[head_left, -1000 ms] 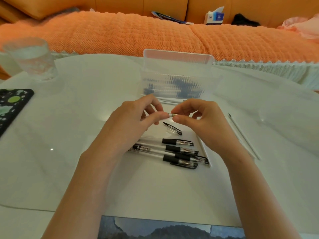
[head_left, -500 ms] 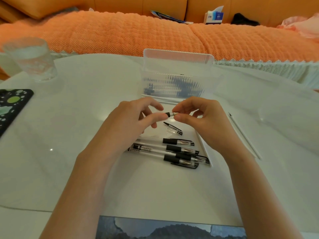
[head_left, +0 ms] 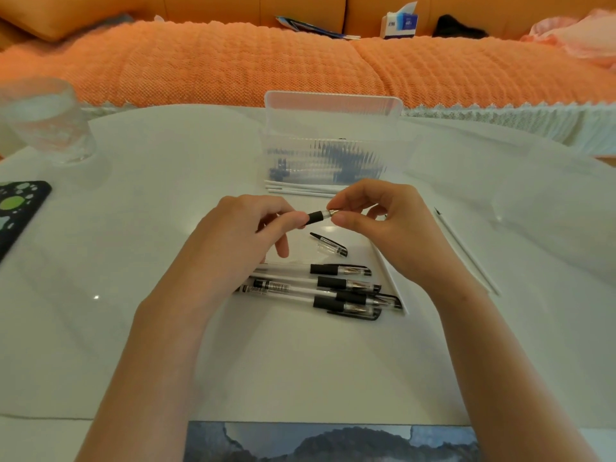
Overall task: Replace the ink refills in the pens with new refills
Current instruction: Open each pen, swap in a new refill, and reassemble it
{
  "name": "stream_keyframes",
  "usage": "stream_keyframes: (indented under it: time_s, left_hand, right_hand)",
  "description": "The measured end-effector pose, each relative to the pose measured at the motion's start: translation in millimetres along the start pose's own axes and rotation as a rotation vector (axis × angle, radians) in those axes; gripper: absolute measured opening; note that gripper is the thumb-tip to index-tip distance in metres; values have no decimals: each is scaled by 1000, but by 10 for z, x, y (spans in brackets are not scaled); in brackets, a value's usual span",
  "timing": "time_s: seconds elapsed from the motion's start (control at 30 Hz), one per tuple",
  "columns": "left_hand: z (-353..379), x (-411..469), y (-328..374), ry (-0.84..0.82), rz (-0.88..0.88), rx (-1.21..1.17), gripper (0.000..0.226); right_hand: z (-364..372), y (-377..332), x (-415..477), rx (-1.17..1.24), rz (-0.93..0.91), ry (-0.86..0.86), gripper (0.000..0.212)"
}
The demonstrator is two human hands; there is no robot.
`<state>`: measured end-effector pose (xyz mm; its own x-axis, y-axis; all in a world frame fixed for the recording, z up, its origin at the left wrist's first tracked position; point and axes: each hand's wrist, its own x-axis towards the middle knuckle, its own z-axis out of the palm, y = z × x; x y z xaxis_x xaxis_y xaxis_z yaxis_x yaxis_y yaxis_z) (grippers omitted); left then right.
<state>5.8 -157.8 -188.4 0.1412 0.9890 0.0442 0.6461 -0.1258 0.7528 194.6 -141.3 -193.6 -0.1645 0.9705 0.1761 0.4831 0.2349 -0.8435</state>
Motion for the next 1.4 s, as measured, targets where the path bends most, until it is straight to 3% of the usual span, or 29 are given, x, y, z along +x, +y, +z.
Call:
stream_keyframes:
  time_s: [0.07, 0.17, 0.33, 0.47, 0.67, 1.0, 1.4]
  left_hand:
    - [-1, 5, 6, 3, 12, -22, 12]
    - [-5, 15, 21, 20, 19, -25, 24]
    - [10, 19, 23, 26, 26, 14, 6]
    - [-13, 18, 4, 16, 2, 25, 19]
    - [-33, 13, -57, 44, -15, 16, 18]
    - [3, 21, -27, 64, -6, -17, 12]
    - [16, 12, 10, 44, 6, -1, 11]
  right_hand:
    - [-1, 4, 0, 2, 6, 0, 9]
    - [-4, 5, -1, 4, 6, 3, 8]
    - [-30, -3, 1, 1, -1, 7, 9]
    - [-49, 19, 7, -4, 1, 23, 10]
    - [-89, 88, 15, -78, 45, 91, 4]
    - [59, 83, -12, -413, 62, -109, 13]
    - [15, 65, -1, -145, 86, -1, 9]
